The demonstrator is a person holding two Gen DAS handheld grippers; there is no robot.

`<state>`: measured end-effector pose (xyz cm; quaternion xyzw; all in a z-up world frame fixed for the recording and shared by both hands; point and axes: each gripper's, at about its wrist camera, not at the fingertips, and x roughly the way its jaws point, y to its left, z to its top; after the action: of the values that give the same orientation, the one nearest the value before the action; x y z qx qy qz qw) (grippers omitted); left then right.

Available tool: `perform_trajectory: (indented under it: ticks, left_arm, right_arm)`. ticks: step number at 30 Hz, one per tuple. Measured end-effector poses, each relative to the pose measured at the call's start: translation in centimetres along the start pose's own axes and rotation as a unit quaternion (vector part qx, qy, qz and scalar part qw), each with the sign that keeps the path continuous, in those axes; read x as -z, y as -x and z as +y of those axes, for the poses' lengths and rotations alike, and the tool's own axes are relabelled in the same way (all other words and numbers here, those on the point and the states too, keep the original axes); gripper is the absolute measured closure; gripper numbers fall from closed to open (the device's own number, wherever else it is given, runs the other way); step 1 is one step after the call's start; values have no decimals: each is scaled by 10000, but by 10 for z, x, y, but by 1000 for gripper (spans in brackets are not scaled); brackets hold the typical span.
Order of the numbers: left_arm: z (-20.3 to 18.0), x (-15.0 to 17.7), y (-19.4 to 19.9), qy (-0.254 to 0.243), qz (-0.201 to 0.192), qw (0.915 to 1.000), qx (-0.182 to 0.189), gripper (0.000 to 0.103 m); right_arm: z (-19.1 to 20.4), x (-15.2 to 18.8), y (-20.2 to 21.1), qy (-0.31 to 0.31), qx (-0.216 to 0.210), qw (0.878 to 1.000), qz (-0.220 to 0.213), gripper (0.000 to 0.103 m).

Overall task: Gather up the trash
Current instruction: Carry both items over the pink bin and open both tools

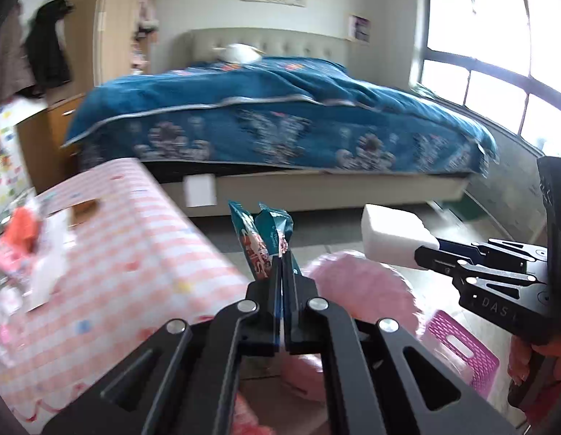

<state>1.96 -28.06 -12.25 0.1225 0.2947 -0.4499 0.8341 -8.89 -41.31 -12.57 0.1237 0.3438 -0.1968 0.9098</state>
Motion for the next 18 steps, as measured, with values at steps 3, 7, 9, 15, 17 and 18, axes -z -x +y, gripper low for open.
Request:
perform_trajectory:
  ticks: [3,7,9,15,17,18]
  left_arm:
    - [-21,-4,-25,-130,146,9994,276,103]
    - [-40,-6,-46,-258,283,9981,484,103]
    - [-45,-9,-54,-261,354,9973,584,103]
    - [-47,-14,-71,-146,512,9960,712,101]
    - [-45,-15,-76,-58,559,9954,771,84]
    - [-43,-14,-78,-10,579,9951,806,79]
  right_arm:
    - [-22,8,-3,-149,134,9998,72,79]
    - [-44,14,-10,-284,213,9993,136,79]
    - [-53,17,-15,-341,228,9990,192,79]
    - [-68,23,-34,-451,231,9981,364,73]
    - [-70,25,-42,-480,217,9975,470,72]
    - [-69,26,-44,-485,227,9974,491,70]
